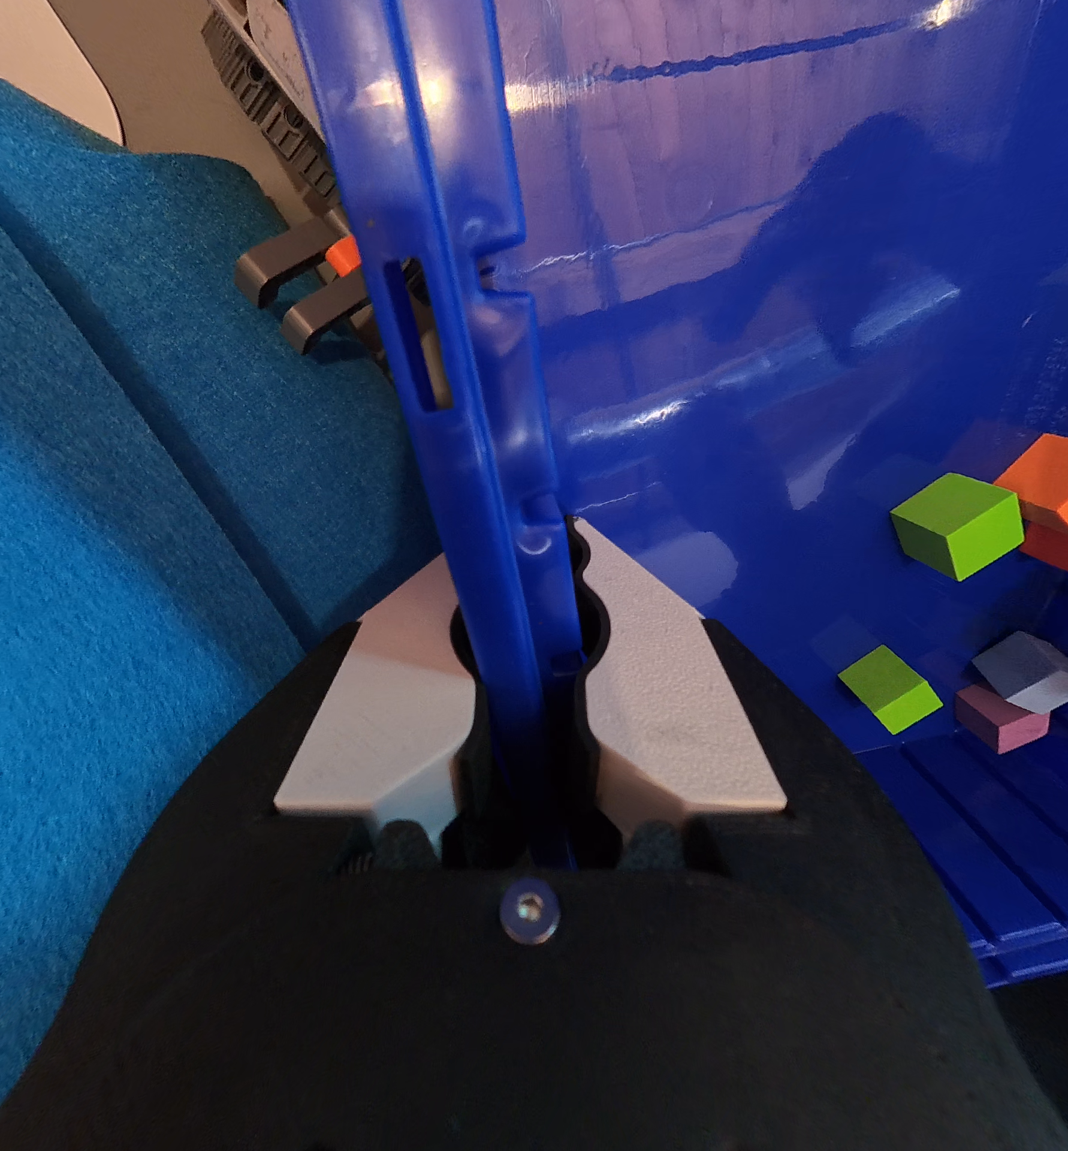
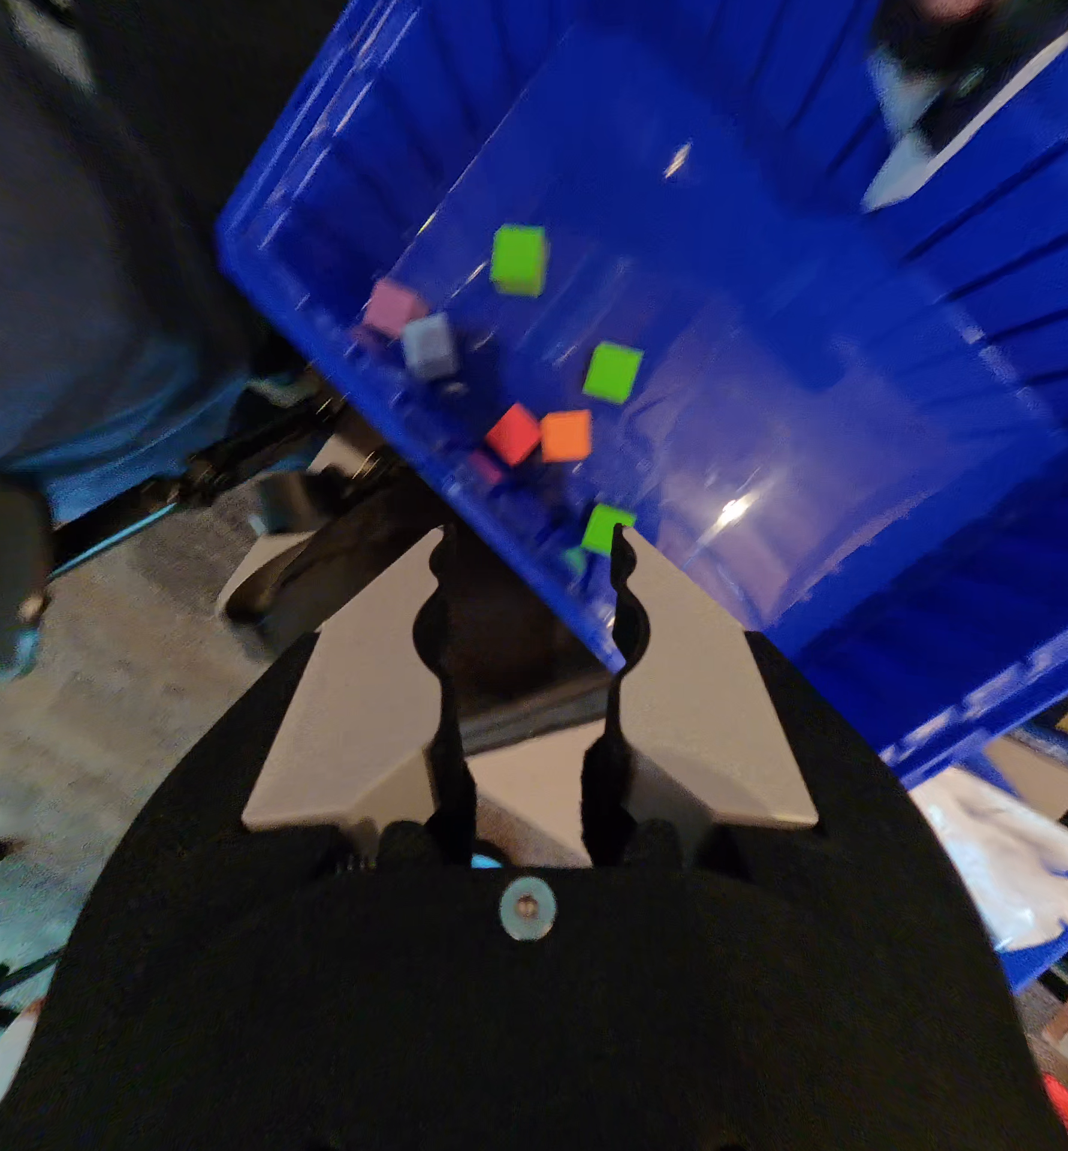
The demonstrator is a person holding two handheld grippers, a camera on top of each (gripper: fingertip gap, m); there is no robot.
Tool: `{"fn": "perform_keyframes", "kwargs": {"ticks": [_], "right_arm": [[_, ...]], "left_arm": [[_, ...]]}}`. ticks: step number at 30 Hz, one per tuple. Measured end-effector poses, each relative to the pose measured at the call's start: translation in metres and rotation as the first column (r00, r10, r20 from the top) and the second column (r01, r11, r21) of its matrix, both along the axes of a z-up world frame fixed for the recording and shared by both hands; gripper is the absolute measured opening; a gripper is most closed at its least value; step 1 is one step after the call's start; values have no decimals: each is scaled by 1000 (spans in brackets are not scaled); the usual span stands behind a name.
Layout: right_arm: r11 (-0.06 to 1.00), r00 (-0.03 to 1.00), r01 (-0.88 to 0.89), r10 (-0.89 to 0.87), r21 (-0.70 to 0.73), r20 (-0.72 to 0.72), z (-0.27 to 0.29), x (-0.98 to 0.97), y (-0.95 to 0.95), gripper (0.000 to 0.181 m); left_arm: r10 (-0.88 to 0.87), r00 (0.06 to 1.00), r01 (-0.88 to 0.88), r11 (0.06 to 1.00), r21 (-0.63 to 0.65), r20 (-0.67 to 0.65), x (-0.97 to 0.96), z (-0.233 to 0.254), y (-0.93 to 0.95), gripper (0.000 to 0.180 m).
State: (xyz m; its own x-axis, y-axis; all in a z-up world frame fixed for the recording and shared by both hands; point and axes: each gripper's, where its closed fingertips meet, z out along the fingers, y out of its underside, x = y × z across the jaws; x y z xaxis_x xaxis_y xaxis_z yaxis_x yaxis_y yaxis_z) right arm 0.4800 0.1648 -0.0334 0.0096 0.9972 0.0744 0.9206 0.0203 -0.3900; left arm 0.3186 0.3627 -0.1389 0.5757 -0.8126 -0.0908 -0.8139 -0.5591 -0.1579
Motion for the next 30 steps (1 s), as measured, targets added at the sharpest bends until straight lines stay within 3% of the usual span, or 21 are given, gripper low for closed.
{"fn": "perform_keyframes", "kwargs": {"ticks": [6,10,17,20,21,25,30], "right_arm": [[1000,995,19,-22,24,99,-58,-68,42,48],[997,969,49,-62,61,238,-98,-76,65,52],[994,947,93,-72,-53,313,-134,-83,66,53],[995,946,82,-61,-52,320,-145,-84,64,38],[996,944,76,-56,-49,325,-147,-84,64,26],[997,946,67,-50,-41,320,-132,-79,68,26],[999,963,-3,18,-54,268,-64,-54,49,26]], "left_arm": [[3,1000,-3,1000,-5,5,1,0,0,18],[4,1000,-4,1000,-10,6,1,0,0,18],[2,1000,-2,1000,-10,6,1,0,0,18],[1,1000,-1,1000,-7,6,1,-1,0,18],[0,1000,0,1000,-7,6,1,-1,0,18],[-3,1000,3,1000,-4,7,1,-1,0,18],[-5,1000,5,1000,1,7,1,-1,0,18]]}}
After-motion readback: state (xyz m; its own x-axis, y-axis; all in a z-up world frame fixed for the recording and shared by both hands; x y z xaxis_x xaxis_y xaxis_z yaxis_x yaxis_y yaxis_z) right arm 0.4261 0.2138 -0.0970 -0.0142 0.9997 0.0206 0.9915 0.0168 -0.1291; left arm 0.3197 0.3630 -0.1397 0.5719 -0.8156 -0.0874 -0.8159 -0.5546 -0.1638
